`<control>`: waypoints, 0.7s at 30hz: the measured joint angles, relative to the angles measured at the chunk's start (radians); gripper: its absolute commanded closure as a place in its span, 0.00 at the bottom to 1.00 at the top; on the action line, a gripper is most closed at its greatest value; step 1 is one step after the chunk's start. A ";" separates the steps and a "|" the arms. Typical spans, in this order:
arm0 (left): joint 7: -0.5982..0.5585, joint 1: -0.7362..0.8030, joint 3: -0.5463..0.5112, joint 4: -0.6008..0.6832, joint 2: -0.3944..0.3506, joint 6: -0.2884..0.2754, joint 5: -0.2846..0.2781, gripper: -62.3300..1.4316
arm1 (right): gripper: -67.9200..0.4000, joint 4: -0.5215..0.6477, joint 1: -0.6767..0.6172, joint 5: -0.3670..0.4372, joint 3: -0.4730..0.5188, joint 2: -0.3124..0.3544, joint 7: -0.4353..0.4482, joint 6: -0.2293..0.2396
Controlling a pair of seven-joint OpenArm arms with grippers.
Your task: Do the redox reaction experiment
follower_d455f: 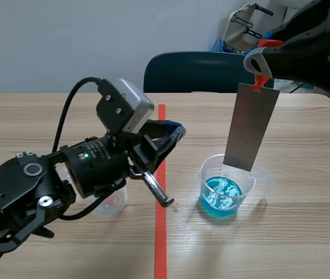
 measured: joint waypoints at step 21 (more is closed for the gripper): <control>0.004 -0.026 0.072 0.000 0.064 0.049 0.056 0.94 | 0.99 0.000 0.000 0.000 0.000 0.000 0.000 0.000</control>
